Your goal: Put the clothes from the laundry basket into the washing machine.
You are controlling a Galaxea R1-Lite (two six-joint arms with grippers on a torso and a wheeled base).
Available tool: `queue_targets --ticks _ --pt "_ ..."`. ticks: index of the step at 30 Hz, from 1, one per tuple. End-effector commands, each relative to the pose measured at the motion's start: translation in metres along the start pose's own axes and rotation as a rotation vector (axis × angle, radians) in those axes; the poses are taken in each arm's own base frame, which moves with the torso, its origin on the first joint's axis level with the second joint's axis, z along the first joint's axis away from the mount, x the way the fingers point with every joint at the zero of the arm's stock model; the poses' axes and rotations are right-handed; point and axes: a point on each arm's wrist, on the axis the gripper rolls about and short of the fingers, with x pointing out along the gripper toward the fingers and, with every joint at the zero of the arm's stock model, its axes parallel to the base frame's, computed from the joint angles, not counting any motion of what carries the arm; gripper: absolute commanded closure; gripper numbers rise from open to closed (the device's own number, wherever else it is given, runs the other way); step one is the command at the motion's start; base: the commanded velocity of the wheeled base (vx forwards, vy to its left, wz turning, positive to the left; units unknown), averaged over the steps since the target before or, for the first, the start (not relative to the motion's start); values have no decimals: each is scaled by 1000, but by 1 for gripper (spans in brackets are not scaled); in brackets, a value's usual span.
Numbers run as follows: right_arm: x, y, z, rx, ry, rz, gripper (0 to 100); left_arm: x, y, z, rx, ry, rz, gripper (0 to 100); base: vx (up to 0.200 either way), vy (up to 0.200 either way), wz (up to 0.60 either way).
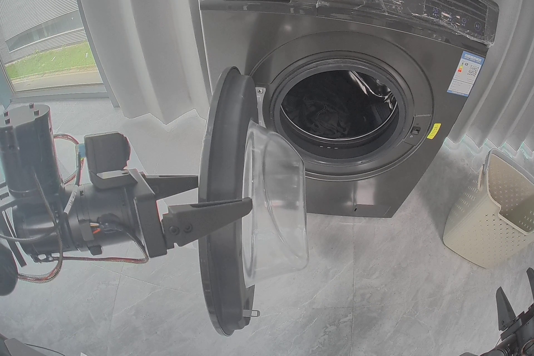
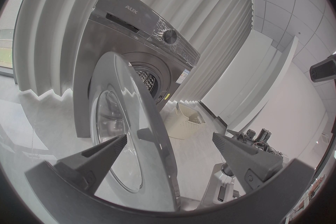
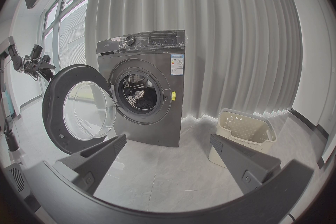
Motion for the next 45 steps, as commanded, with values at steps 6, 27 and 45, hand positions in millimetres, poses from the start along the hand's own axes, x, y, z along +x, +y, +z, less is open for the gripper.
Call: queue_targets --ticks 6,27,45 --pt "1 0 -5 -1 19 1 0 15 -6 1 -23 -10 -53 0 0 0 0" --pt "1 0 -5 -2 19 2 0 -19 -6 -13 -55 -86 28 0 0 0 0" --pt "1 0 -5 -2 19 2 0 15 28 -30 -65 -6 118 0 0 0 0"
